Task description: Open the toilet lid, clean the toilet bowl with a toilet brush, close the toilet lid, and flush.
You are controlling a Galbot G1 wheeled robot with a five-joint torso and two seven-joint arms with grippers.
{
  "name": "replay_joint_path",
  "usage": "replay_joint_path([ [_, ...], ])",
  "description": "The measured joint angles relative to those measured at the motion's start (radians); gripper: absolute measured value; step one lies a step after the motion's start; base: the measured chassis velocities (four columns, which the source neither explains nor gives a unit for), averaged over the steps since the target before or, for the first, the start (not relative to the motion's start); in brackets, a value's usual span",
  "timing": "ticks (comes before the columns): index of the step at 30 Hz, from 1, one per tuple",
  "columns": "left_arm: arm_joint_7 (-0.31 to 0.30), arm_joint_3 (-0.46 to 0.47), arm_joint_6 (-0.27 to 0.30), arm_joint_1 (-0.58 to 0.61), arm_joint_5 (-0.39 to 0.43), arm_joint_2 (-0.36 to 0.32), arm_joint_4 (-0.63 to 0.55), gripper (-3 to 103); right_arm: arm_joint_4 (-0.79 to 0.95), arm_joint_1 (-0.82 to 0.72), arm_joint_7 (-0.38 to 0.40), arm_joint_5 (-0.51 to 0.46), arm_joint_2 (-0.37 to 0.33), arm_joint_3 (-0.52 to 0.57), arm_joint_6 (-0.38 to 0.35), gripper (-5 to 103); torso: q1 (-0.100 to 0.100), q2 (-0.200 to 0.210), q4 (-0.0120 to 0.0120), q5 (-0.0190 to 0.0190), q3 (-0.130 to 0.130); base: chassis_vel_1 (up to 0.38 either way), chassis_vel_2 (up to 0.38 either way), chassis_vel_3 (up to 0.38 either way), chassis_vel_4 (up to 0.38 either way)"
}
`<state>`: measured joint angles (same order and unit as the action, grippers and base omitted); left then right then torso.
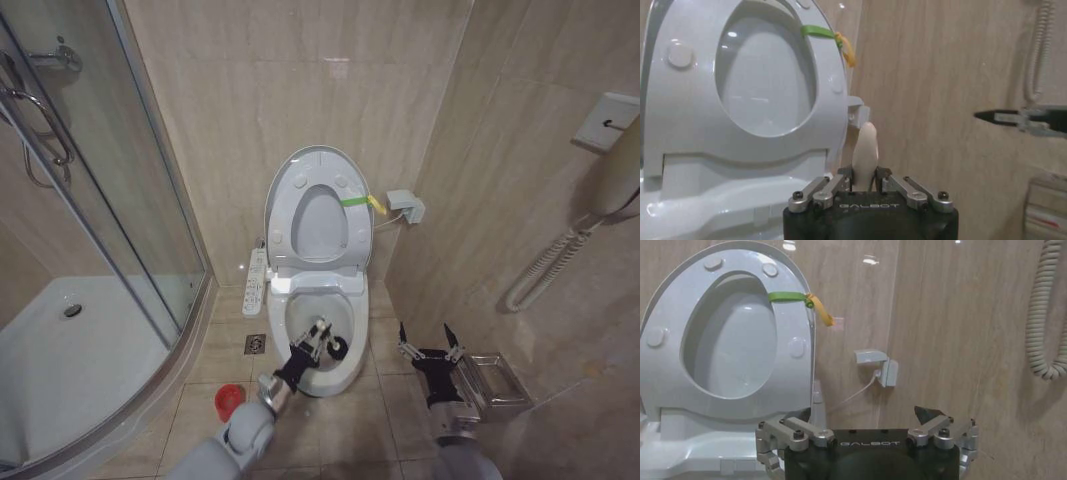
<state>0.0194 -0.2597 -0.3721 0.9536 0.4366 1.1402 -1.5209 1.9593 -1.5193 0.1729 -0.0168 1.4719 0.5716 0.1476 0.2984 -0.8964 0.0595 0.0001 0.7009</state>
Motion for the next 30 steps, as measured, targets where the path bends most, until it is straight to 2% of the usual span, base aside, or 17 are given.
replay_joint_path([
  [5, -0.004, 0.011, -0.001, 0.014, -0.011, 0.004, 0.025, 22, 0.000, 0.000, 0.000, 0.000, 0.000, 0.000, 0.000, 100, 0.000, 0.000, 0.0003, 0.0000, 0.000, 0.000, 0.000, 0.000, 0.000],
  [9, 0.026, 0.041, -0.047, -0.027, -0.009, 0.042, 0.141, 22, 0.000, 0.000, 0.000, 0.000, 0.000, 0.000, 0.000, 100, 0.000, 0.000, 0.0005, -0.0002, 0.000, 0.000, 0.000, 0.000, 0.000],
  [14, 0.046, 0.058, -0.067, -0.066, 0.015, 0.067, 0.193, 22, 0.000, 0.000, 0.000, 0.000, 0.000, 0.000, 0.000, 100, 0.000, 0.000, 0.0006, -0.0001, 0.000, 0.000, 0.000, 0.000, 0.000],
  [19, 0.039, 0.056, -0.059, -0.064, 0.023, 0.056, 0.125, 22, 0.000, 0.000, 0.000, 0.000, 0.000, 0.000, 0.000, 100, 0.000, 0.000, 0.0005, -0.0002, 0.000, 0.000, 0.000, 0.000, 0.000],
  [21, 0.025, 0.041, -0.041, -0.035, 0.019, 0.030, 0.055, 22, 0.000, 0.000, 0.000, 0.000, 0.000, 0.000, 0.000, 100, 0.000, 0.000, 0.0004, -0.0001, 0.000, 0.000, 0.000, 0.000, 0.000],
  [24, 0.019, 0.035, -0.029, -0.007, 0.002, 0.011, 0.019, 22, 0.000, 0.000, 0.000, 0.000, 0.000, 0.000, 0.000, 100, 0.000, 0.000, 0.0003, -0.0001, 0.000, 0.000, 0.000, 0.000, 0.000],
  [30, 0.022, 0.040, -0.042, 0.016, -0.029, 0.011, 0.050, 22, 0.000, 0.000, 0.000, 0.000, 0.000, 0.000, 0.000, 100, 0.000, 0.000, 0.0001, -0.0001, 0.000, 0.000, 0.000, 0.000, 0.000],
])
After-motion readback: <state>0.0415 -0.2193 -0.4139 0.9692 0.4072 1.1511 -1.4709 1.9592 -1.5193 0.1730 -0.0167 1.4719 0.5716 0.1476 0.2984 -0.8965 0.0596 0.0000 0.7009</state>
